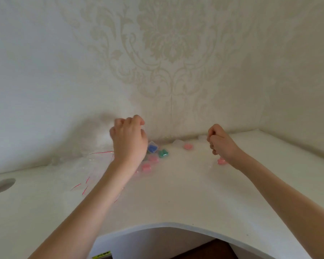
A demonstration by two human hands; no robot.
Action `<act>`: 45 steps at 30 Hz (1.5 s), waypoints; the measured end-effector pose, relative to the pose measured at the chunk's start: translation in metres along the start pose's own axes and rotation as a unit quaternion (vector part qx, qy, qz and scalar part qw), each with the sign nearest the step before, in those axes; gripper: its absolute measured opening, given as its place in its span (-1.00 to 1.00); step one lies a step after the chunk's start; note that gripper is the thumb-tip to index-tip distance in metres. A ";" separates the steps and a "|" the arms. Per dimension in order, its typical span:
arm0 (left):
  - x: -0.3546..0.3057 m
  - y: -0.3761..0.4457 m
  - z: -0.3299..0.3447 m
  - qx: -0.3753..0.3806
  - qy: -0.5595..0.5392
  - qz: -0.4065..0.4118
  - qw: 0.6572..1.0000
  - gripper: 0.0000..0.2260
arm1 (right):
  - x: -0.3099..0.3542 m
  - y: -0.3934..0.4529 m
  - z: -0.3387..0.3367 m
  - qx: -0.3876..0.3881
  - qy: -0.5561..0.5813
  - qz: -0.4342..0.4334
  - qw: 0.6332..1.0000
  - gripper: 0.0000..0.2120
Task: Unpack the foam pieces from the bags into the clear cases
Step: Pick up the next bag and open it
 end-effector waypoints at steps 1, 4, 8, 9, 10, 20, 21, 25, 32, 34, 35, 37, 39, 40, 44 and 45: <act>-0.027 -0.003 0.014 0.039 -0.045 0.047 0.997 -0.76 | -0.001 -0.003 -0.008 -0.002 0.018 -0.004 1.000 -0.72; -0.099 -0.031 0.077 0.266 -0.087 0.187 0.942 -0.67 | -0.010 -0.013 -0.034 -0.035 0.028 -0.015 0.999 -0.66; -0.124 -0.065 0.134 0.428 -0.088 0.193 0.879 -0.54 | -0.034 -0.032 -0.052 -0.061 0.072 0.012 0.995 -0.66; -0.123 -0.066 0.141 0.422 -0.112 0.179 0.882 -0.56 | -0.038 -0.034 -0.055 -0.067 0.078 0.007 0.995 -0.66; -0.119 -0.065 0.145 0.408 -0.144 0.163 0.887 -0.58 | -0.038 -0.035 -0.056 -0.070 0.074 -0.005 0.995 -0.69; -0.132 -0.057 0.127 0.208 -0.318 0.134 0.915 -0.74 | -0.034 -0.041 -0.032 -0.099 -0.170 -0.010 0.980 -0.64; -0.130 -0.056 0.127 0.205 -0.317 0.132 0.916 -0.75 | -0.038 -0.040 -0.031 -0.097 -0.167 0.005 0.981 -0.61; -0.131 -0.056 0.127 0.211 -0.330 0.133 0.910 -0.73 | -0.039 -0.039 -0.031 -0.071 -0.149 0.018 0.986 -0.61; -0.134 -0.054 0.119 0.209 -0.363 0.129 0.899 -0.67 | -0.034 -0.040 -0.035 -0.012 -0.151 -0.026 0.988 -0.56; -0.133 -0.053 0.119 0.208 -0.399 0.109 0.887 -0.69 | -0.034 -0.041 -0.037 0.009 -0.131 -0.033 0.991 -0.50; -0.133 -0.053 0.119 0.211 -0.411 0.101 0.881 -0.68 | -0.034 -0.041 -0.038 0.016 -0.118 -0.032 0.992 -0.50; -0.134 -0.053 0.121 0.222 -0.423 0.097 0.873 -0.66 | -0.035 -0.042 -0.039 0.027 -0.100 -0.026 0.994 -0.51; -0.134 -0.053 0.121 0.232 -0.426 0.093 0.870 -0.65 | -0.036 -0.044 -0.037 0.041 -0.095 -0.020 0.994 -0.54; -0.134 -0.053 0.121 0.235 -0.427 0.091 0.869 -0.65 | -0.037 -0.044 -0.036 0.046 -0.091 -0.019 0.995 -0.55; -0.133 -0.053 0.122 0.244 -0.431 0.086 0.865 -0.65 | -0.039 -0.044 -0.036 0.062 -0.073 -0.007 0.995 -0.53; -0.132 -0.053 0.122 0.248 -0.435 0.083 0.862 -0.66 | -0.040 -0.044 -0.035 0.066 -0.076 -0.005 0.995 -0.54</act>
Point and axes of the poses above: each hand's wrist, its own y-axis towards the middle knuckle, its own z-axis out of the palm, x = y × z, the point moved 6 cm from there along y, towards the middle knuckle, and after that the axes turned 4 degrees about z, right-handed, at the moved point
